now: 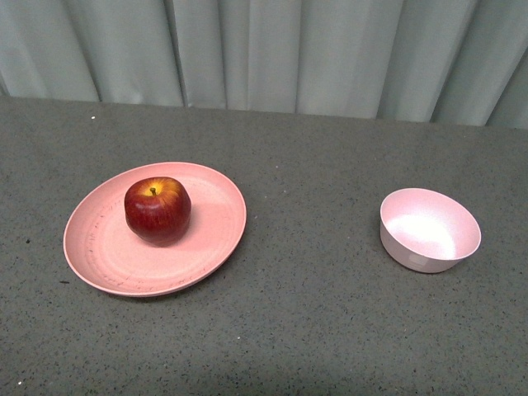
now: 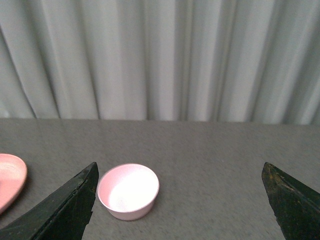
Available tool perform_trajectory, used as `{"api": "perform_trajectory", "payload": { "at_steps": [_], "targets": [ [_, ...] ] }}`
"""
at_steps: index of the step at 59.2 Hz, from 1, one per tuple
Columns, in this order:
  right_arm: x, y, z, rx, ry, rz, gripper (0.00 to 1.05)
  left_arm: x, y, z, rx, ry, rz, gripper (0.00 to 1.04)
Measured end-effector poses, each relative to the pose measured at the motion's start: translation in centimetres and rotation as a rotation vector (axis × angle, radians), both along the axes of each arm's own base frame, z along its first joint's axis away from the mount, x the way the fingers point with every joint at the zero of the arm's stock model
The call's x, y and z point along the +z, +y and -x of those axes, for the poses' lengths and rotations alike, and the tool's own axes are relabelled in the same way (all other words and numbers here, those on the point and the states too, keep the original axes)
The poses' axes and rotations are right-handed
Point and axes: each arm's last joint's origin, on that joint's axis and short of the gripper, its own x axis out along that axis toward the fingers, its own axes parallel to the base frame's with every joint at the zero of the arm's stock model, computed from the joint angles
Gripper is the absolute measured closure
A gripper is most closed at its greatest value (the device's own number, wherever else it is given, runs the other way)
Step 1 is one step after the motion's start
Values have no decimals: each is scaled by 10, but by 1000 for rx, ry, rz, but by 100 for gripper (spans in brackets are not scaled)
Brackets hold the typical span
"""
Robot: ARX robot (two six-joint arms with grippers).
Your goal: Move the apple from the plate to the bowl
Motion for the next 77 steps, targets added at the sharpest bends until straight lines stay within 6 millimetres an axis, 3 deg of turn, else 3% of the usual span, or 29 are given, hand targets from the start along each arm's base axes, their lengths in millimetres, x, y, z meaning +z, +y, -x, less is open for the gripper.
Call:
{"api": "perform_trajectory", "payload": {
  "at_steps": [11, 17, 23, 35, 47, 68, 77],
  "targets": [
    [2, 5, -23, 80, 123, 80, 9, 0, 0, 0, 0, 0, 0, 7],
    [15, 9, -61, 169, 176, 124, 9, 0, 0, 0, 0, 0, 0, 7],
    [12, 13, -94, 238, 282, 158, 9, 0, 0, 0, 0, 0, 0, 7],
    [-14, 29, -157, 391, 550, 266, 9, 0, 0, 0, 0, 0, 0, 7],
    [-37, 48, -198, 530, 696, 368, 9, 0, 0, 0, 0, 0, 0, 7],
    [-80, 69, -250, 629, 870, 443, 9, 0, 0, 0, 0, 0, 0, 7],
    [-90, 78, -265, 647, 908, 455, 9, 0, 0, 0, 0, 0, 0, 7]
  ]
}}
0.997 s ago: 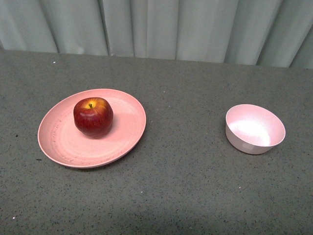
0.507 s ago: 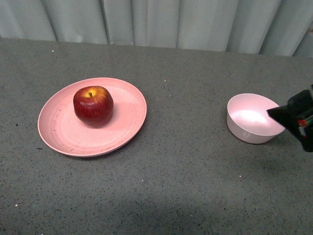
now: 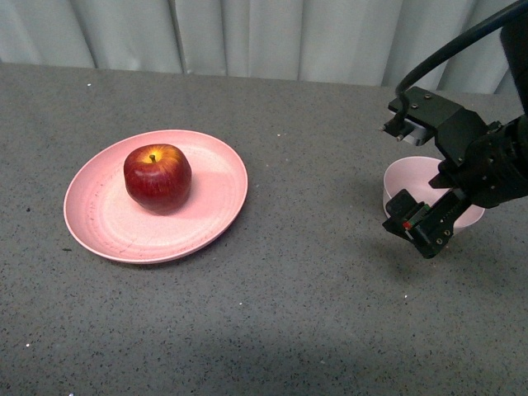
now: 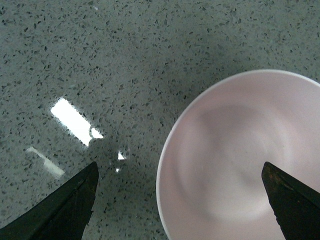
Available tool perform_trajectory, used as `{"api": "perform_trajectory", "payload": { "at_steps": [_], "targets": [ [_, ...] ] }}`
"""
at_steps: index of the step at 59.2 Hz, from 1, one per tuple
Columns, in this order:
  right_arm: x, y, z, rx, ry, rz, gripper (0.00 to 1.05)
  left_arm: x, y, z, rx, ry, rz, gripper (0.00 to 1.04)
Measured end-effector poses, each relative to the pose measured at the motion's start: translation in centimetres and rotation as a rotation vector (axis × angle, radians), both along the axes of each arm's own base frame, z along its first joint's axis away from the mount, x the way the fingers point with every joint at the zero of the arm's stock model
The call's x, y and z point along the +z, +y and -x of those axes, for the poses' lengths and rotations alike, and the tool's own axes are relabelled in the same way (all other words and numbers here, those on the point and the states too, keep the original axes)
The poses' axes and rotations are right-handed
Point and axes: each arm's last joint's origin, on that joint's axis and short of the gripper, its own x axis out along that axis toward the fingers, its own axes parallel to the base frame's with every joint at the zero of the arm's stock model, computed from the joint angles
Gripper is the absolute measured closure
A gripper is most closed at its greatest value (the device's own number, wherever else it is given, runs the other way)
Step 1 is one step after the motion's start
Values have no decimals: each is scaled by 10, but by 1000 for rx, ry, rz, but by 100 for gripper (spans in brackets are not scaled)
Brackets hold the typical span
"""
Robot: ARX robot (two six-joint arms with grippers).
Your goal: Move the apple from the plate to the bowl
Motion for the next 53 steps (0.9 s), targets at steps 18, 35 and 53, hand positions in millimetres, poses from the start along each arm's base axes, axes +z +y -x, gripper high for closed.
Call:
{"api": "perform_trajectory", "payload": {
  "at_steps": [18, 35, 53],
  "targets": [
    [-9, 13, -12, -37, 54, -7, 23, 0, 0, 0, 0, 0, 0, 7],
    [-15, 10, -11, -81, 86, 17, 67, 0, 0, 0, 0, 0, 0, 7],
    [-13, 9, -14, -109, 89, 23, 104, 0, 0, 0, 0, 0, 0, 7]
  ]
}}
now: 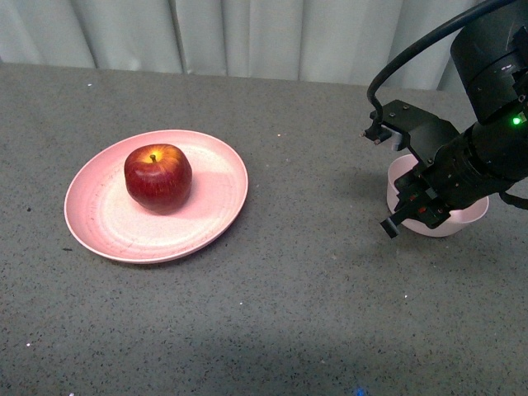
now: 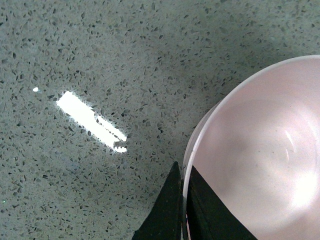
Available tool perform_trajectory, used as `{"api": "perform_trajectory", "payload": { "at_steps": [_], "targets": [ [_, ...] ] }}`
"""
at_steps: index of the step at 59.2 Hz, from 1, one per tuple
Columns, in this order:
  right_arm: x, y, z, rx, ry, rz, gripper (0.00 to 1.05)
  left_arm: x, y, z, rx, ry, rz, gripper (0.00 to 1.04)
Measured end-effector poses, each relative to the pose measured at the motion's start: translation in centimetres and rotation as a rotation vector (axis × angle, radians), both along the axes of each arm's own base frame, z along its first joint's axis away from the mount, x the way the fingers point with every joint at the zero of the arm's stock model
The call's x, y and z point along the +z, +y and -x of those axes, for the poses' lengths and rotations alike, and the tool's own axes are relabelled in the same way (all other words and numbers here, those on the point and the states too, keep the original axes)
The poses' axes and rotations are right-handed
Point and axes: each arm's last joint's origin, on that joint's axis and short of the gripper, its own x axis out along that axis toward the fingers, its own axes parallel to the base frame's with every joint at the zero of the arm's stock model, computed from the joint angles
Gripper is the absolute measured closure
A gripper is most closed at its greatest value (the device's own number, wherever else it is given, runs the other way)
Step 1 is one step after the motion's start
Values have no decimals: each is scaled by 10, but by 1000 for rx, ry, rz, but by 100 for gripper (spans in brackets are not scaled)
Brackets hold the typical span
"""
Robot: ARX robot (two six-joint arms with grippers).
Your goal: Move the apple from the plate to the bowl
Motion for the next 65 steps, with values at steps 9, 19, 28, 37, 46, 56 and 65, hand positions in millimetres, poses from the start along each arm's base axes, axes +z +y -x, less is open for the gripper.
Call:
{"api": "perform_trajectory", "payload": {
  "at_steps": [9, 19, 28, 37, 46, 56, 65],
  "targets": [
    [4, 3, 1, 27, -46, 4, 104, 0, 0, 0, 0, 0, 0, 7],
    [30, 28, 14, 225, -111, -79, 104, 0, 0, 0, 0, 0, 0, 7],
    [39, 59, 24, 360, -120, -126, 104, 0, 0, 0, 0, 0, 0, 7],
    [31, 79, 27, 414, -94, -137, 104, 0, 0, 0, 1, 0, 0, 7],
    [21, 89, 24, 430, -73, -138, 104, 0, 0, 0, 0, 0, 0, 7],
    [18, 95, 18, 437, -65, -142, 104, 0, 0, 0, 0, 0, 0, 7],
    [15, 105, 18, 460, -50, -149, 104, 0, 0, 0, 0, 0, 0, 7]
  ]
}}
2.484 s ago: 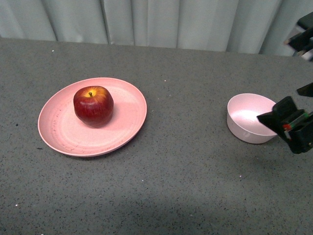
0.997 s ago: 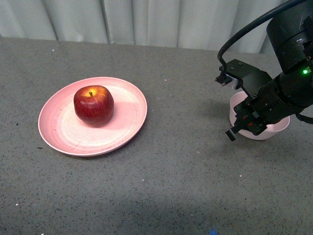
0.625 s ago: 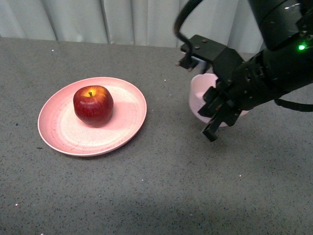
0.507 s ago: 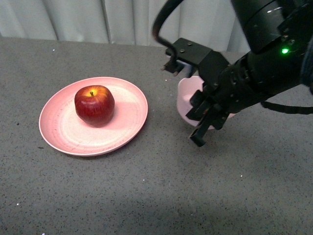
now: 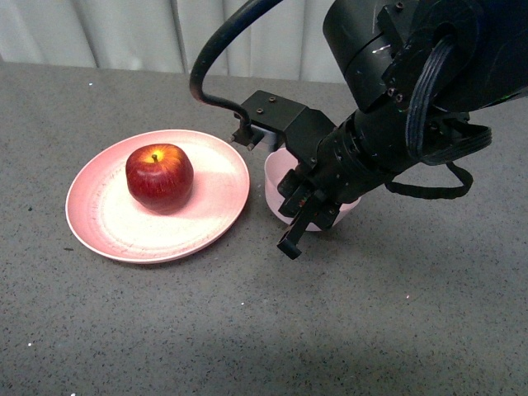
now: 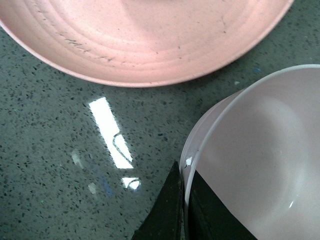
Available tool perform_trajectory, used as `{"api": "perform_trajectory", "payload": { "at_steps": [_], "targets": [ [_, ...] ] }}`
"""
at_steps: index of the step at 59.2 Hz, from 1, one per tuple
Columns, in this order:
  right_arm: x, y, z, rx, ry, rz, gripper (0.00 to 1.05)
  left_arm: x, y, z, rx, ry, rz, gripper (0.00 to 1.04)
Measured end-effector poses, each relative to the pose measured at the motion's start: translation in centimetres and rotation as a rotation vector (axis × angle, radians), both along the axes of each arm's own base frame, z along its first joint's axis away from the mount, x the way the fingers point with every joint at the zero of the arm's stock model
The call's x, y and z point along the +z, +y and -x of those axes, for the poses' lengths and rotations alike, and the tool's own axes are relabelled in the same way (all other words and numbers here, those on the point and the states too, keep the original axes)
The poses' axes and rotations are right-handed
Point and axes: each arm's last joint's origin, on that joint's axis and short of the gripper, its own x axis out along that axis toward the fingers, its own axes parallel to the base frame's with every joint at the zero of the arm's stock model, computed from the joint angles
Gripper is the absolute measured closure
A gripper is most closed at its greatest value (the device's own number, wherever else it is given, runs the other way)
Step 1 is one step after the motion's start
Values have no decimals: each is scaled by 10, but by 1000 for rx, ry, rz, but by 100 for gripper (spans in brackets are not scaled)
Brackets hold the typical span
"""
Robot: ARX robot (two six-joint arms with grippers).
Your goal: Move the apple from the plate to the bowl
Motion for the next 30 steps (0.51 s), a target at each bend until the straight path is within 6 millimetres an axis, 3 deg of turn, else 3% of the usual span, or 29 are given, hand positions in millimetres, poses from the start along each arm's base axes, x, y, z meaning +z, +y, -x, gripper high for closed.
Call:
{"api": "perform_trajectory", "payload": {
  "at_steps": [18, 30],
  "targets": [
    [-5, 9, 1, -11, 21, -5, 104, 0, 0, 0, 0, 0, 0, 7],
    [-5, 8, 0, -30, 7, -27, 73, 0, 0, 0, 0, 0, 0, 7]
  ]
}}
